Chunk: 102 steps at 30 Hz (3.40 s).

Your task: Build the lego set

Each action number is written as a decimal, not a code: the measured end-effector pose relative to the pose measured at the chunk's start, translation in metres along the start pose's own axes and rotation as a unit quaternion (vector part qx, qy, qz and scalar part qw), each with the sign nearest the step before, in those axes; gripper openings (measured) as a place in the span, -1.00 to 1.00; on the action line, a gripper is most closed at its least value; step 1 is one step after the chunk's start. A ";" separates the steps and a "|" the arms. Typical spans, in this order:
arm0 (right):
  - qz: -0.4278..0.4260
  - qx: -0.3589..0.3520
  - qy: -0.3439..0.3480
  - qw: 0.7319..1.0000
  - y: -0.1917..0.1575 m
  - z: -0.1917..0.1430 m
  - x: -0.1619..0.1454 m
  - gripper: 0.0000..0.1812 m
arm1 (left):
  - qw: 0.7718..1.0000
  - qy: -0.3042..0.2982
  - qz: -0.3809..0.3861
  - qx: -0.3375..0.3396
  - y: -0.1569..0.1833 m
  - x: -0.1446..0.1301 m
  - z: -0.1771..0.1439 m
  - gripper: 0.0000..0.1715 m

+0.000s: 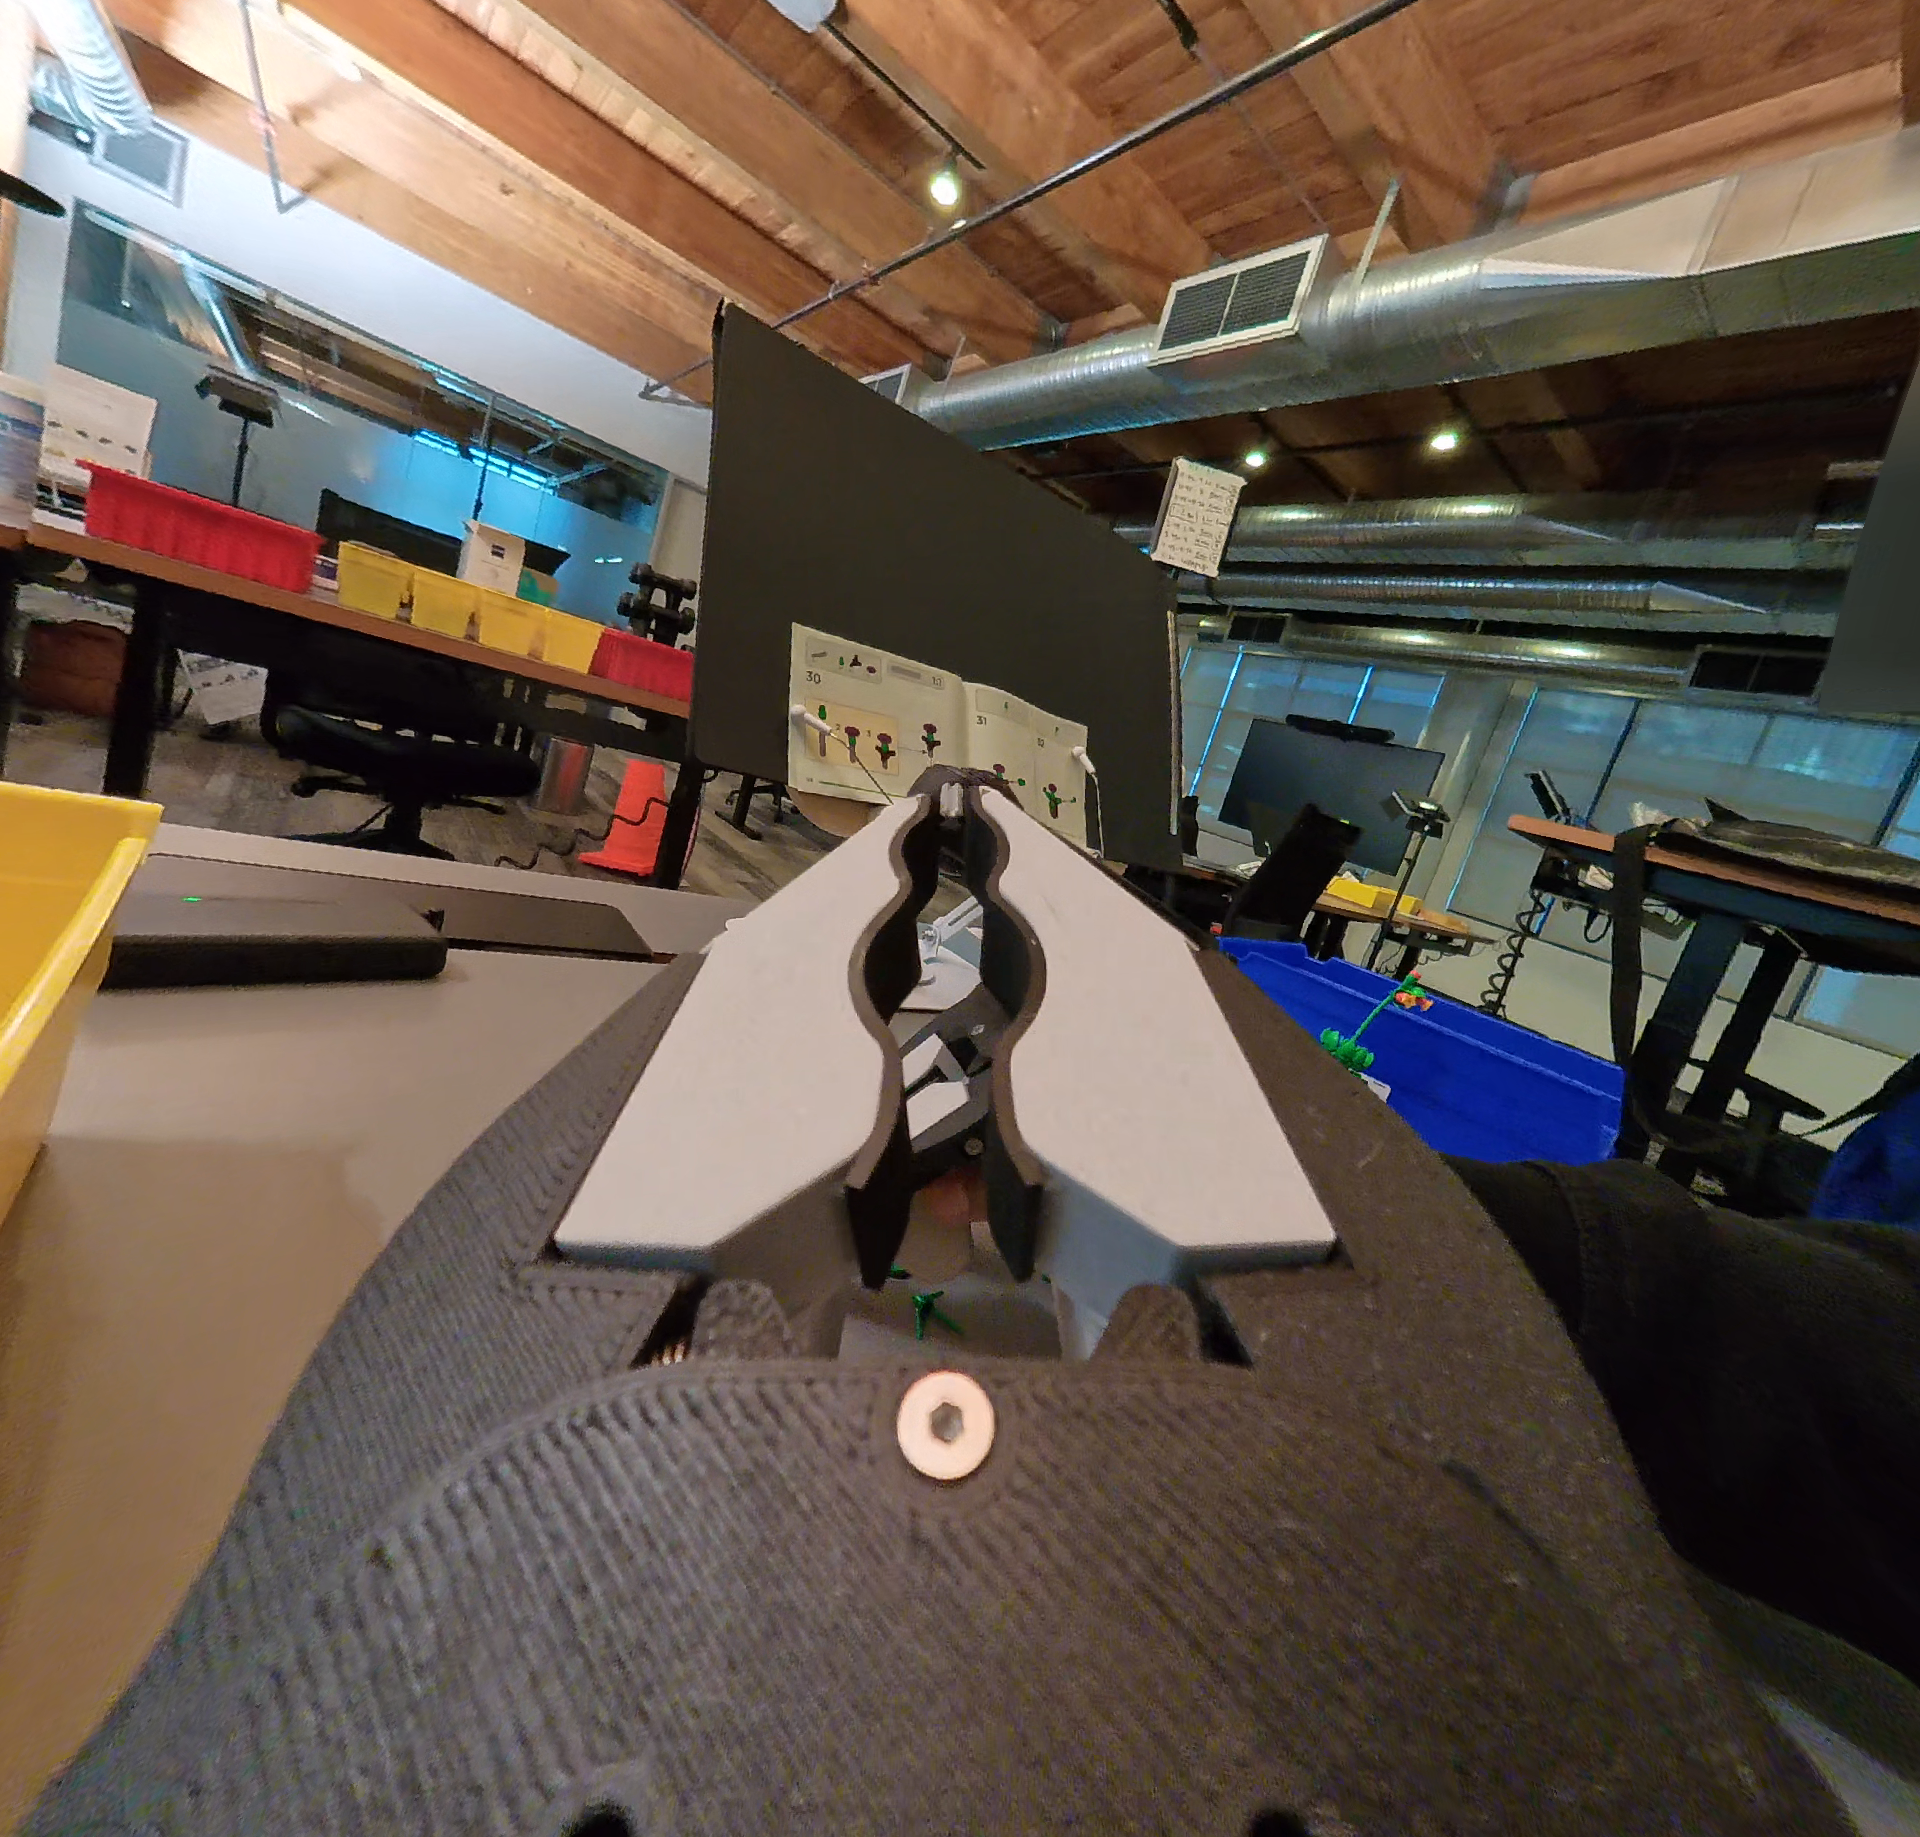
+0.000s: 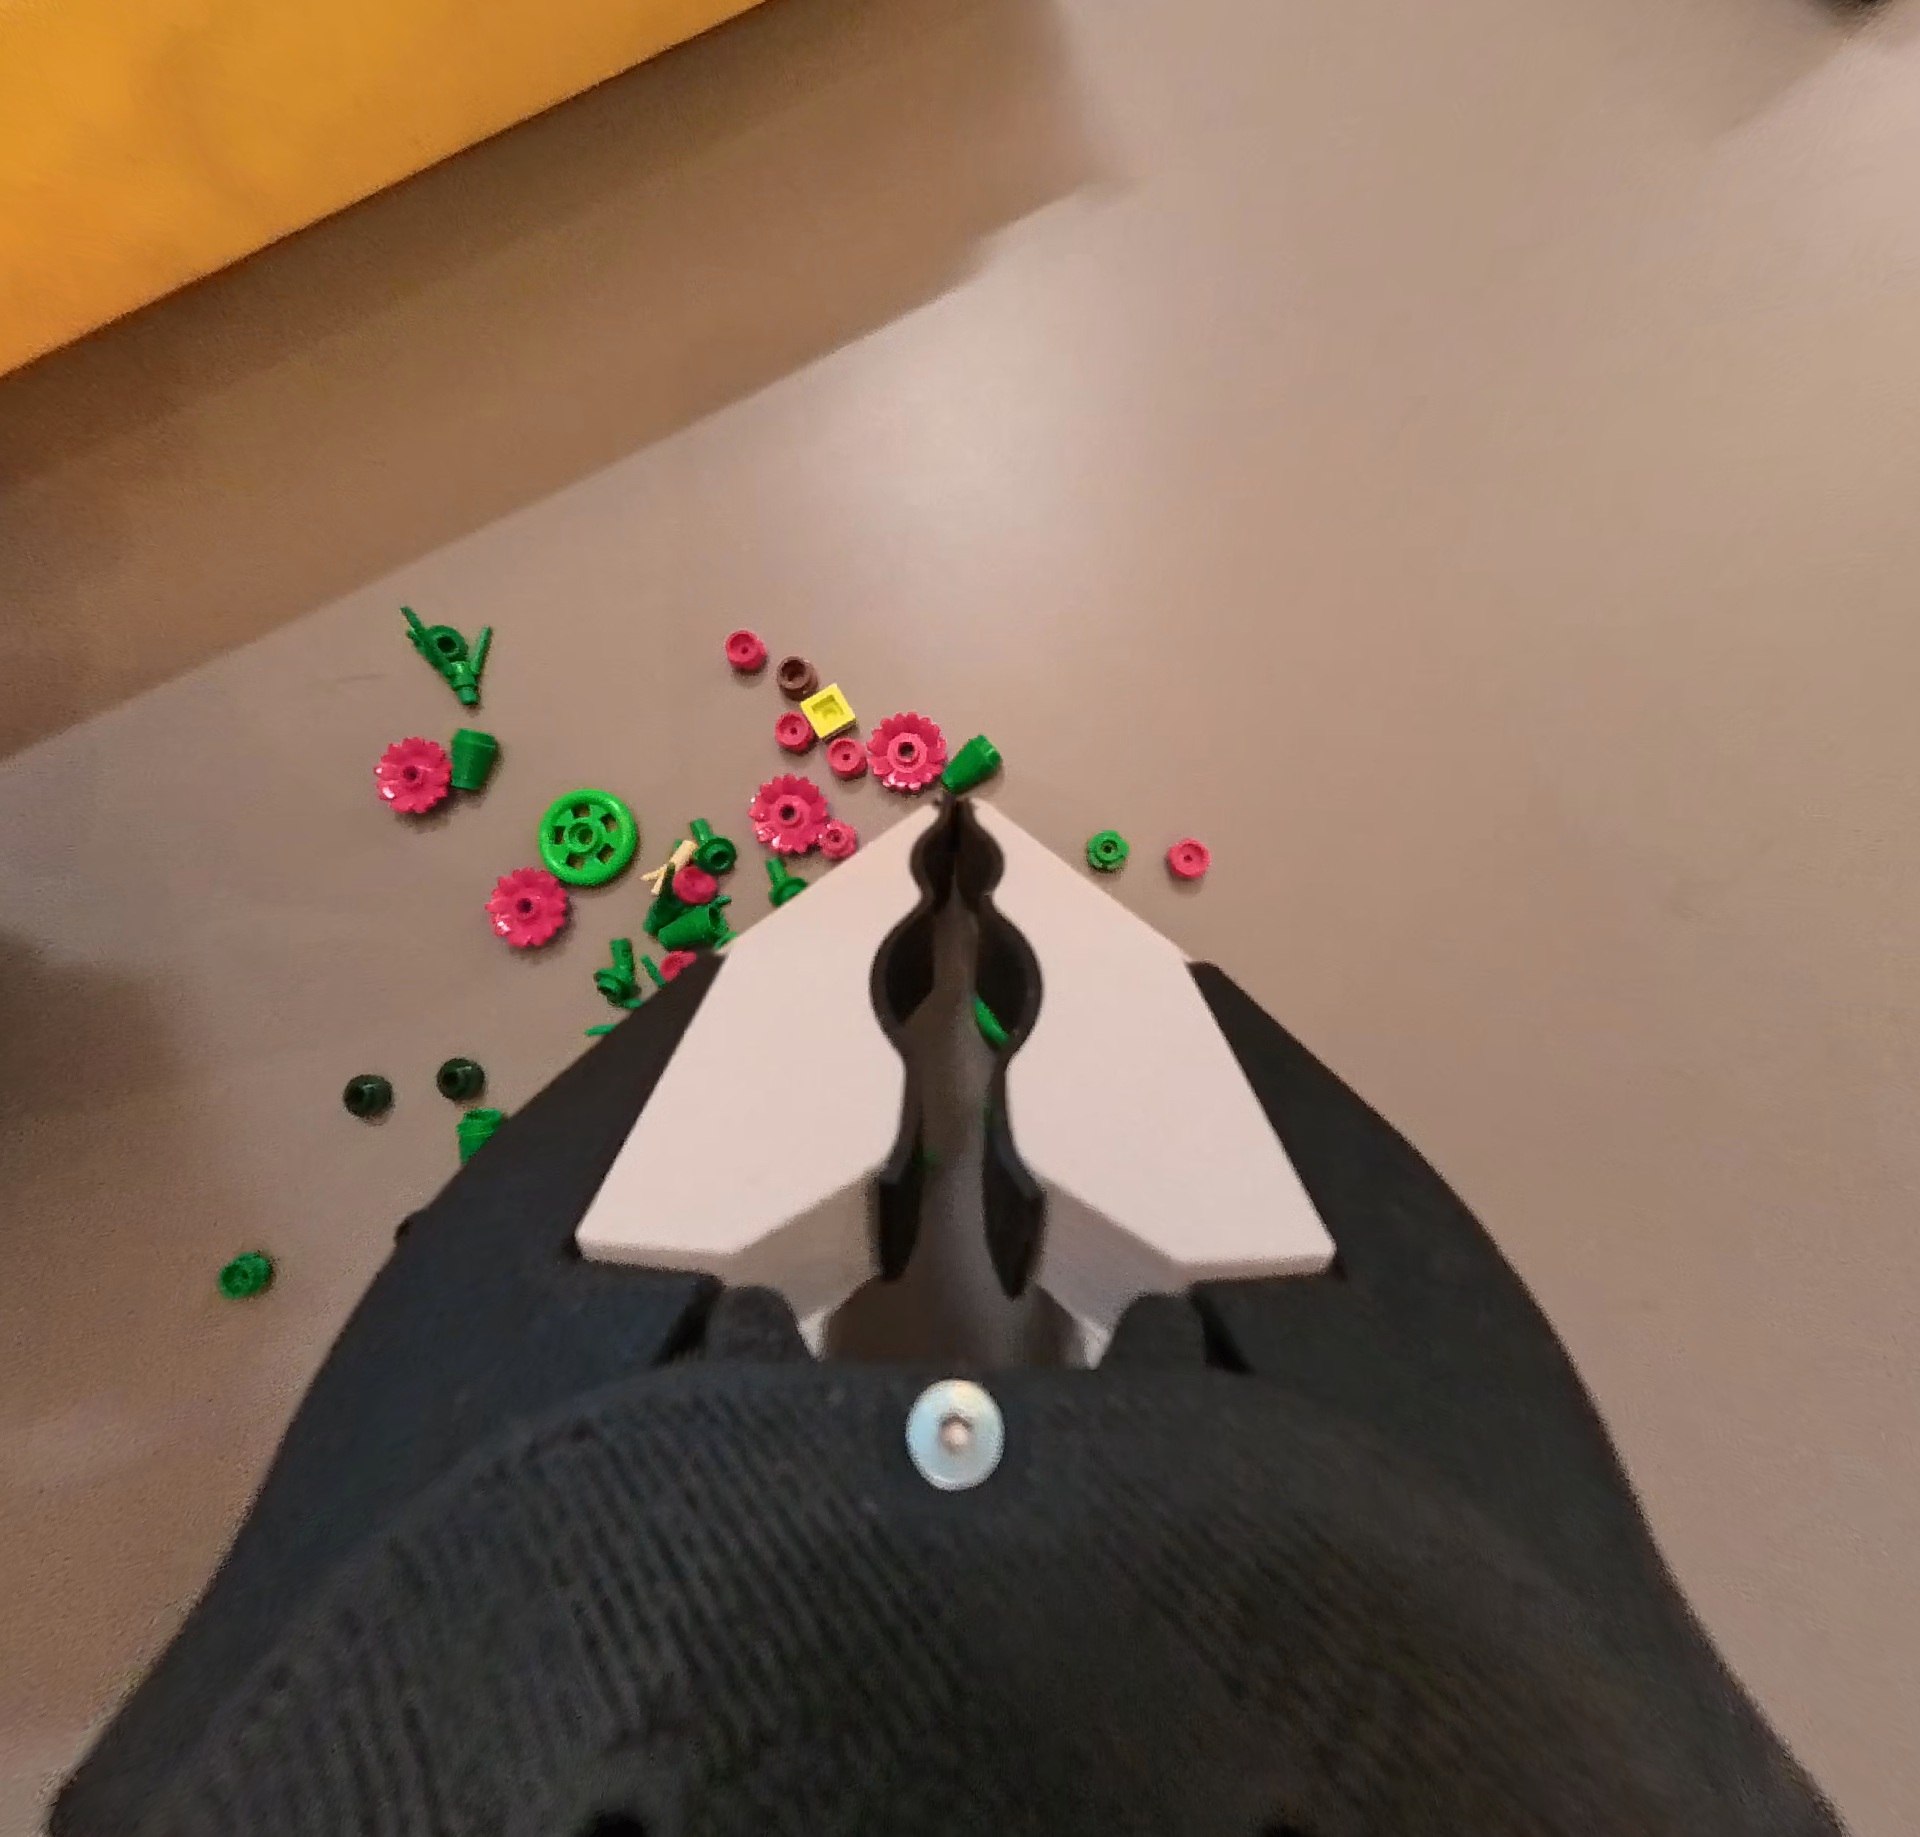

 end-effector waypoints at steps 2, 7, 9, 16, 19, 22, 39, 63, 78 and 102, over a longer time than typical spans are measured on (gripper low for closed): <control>0.000 0.002 0.006 1.000 0.001 -0.001 -0.001 -1.00 | 1.000 0.001 -0.003 0.003 -0.001 0.000 0.000 -0.99; 0.012 0.012 0.040 0.999 0.006 -0.005 0.008 -0.90 | 1.000 0.005 -0.015 0.006 -0.003 -0.001 0.000 -0.99; 0.025 0.018 0.027 0.999 0.011 0.000 0.009 -0.93 | 1.000 0.008 -0.019 0.004 -0.004 -0.001 0.000 -0.99; 0.077 0.064 0.006 0.995 0.015 0.010 0.013 -0.88 | 1.000 0.009 -0.025 0.003 -0.007 0.000 0.000 -1.00; 0.061 0.049 -0.012 0.997 0.015 0.010 0.012 -1.00 | 0.999 0.013 -0.037 -0.001 -0.008 0.000 0.000 -0.99; 0.040 0.038 -0.016 0.998 0.011 0.005 0.009 -1.00 | 0.999 0.010 -0.037 -0.001 -0.007 -0.001 0.001 -0.99; -0.104 0.069 -0.088 0.988 -0.007 -0.009 0.002 -0.87 | 0.999 -0.004 -0.047 0.003 -0.013 -0.015 0.005 -0.99; 0.002 0.114 0.081 0.990 -0.052 -0.095 -0.037 -0.94 | 0.996 -0.031 -0.082 0.004 -0.014 -0.017 0.008 -0.99; 0.000 -0.006 0.077 0.997 -0.131 -0.128 -0.159 -0.94 | 0.992 -0.091 -0.083 -0.028 0.009 -0.043 0.023 -0.98; -0.127 -0.238 0.282 0.921 -0.112 -0.206 -0.130 -0.94 | 0.849 -0.397 -0.208 -0.281 0.117 -0.136 0.038 -0.99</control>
Point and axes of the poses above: each gripper's, where its closed fingertips meet, z out along the fingers, x out of its top, y = z × x across the jaws, the point moved 6 cm from there along -z, back along the fingers, and after that the axes turned 6 degrees about -z, right-handed, at the moved point
